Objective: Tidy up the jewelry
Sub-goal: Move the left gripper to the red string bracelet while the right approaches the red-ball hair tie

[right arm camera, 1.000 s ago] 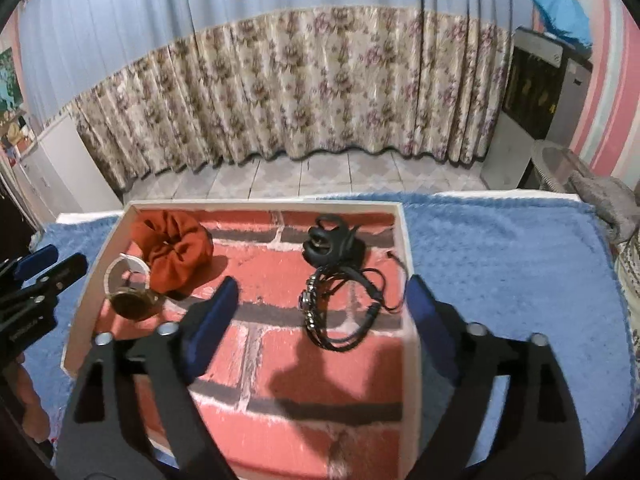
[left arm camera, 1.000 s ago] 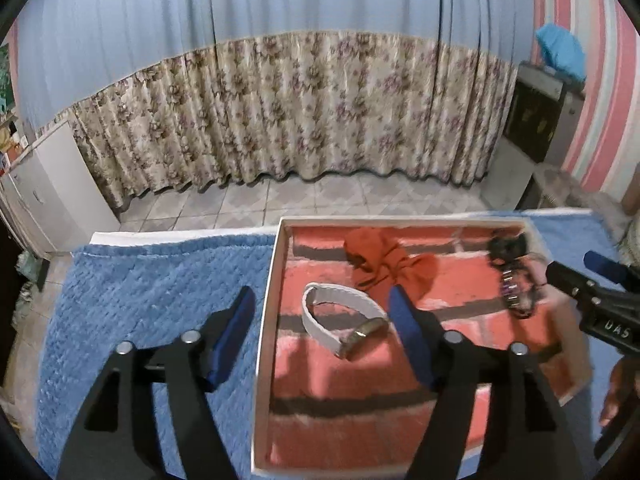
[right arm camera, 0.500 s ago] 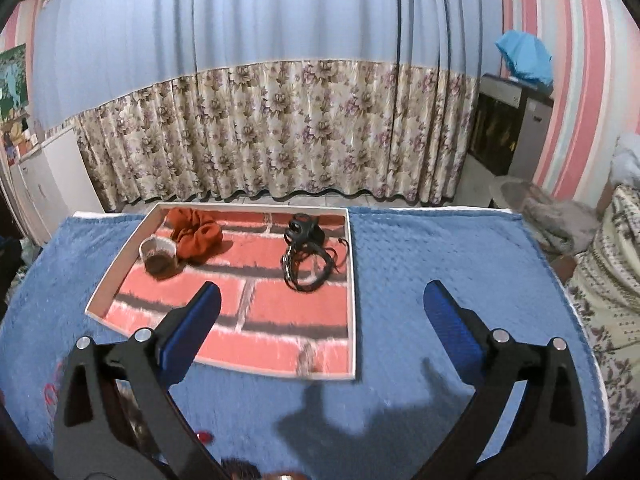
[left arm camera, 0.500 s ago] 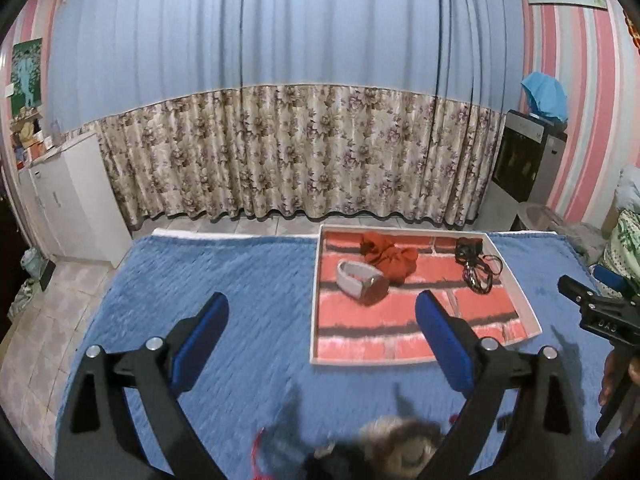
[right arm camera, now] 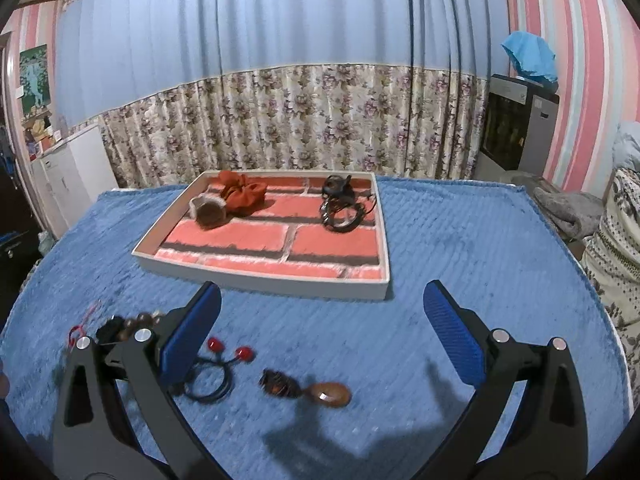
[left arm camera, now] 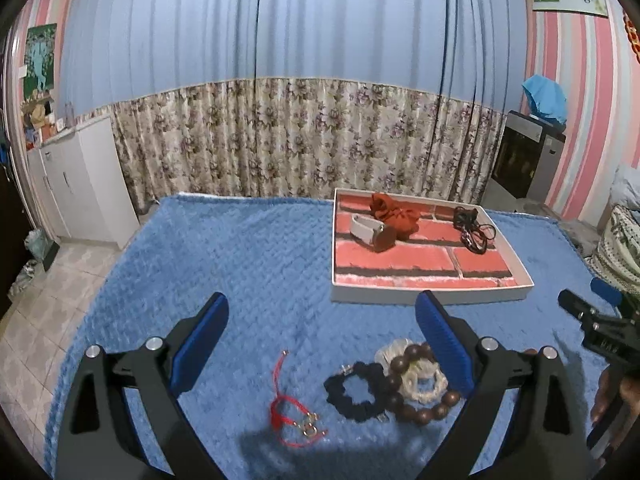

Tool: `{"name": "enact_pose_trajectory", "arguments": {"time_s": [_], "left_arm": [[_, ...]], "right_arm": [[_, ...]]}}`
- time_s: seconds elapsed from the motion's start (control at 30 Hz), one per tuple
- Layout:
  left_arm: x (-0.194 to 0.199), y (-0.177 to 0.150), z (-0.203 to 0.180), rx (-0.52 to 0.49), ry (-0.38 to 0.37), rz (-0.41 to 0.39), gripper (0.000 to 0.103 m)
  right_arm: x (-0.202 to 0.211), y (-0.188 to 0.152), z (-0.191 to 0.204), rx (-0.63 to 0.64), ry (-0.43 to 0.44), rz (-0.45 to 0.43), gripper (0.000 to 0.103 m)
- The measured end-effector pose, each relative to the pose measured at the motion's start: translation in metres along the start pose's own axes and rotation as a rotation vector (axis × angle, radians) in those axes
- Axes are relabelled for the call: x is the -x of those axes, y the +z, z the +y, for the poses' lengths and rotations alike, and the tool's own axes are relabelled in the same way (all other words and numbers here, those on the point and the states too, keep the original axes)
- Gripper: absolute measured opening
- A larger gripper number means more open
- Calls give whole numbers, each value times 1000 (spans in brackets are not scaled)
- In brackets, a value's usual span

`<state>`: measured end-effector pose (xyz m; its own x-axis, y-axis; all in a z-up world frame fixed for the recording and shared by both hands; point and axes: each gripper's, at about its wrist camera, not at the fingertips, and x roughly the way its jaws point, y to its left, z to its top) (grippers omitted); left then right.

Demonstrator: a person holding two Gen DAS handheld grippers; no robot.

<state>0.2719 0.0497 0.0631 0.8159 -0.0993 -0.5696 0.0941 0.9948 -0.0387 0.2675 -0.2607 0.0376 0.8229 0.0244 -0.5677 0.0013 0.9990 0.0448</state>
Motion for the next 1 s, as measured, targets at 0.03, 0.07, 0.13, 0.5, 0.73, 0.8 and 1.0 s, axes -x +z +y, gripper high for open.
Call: {"name": "enact_pose_trajectory", "arguments": {"time_s": [0.03,0.07,0.13,0.5,0.73,0.8,1.0], "left_arm": [[-1,-4,-2,-8,3,3,92],[-3,-6,-4,-17,11,6,92],[-7,-11,-8,-33,21,14,92],[-20,-33,22,-2,54,77,92],[-28,-55,43,13,70,110,92],[-29,-59,46,16,70,110,92],[-34,-71,52,3,66,127,92]], "right_arm": [[-1,-5,3,4,2,8,98],[-2,-10,4,3,8,18,98],[-7,-17,7,1,13,40,97],[-17,-36,25,25,16,98,88],[-28,-51,39,50,32,152,75],[-33,-54,43,53,37,172,69],[-43,-60,55,70,27,201,65]]}}
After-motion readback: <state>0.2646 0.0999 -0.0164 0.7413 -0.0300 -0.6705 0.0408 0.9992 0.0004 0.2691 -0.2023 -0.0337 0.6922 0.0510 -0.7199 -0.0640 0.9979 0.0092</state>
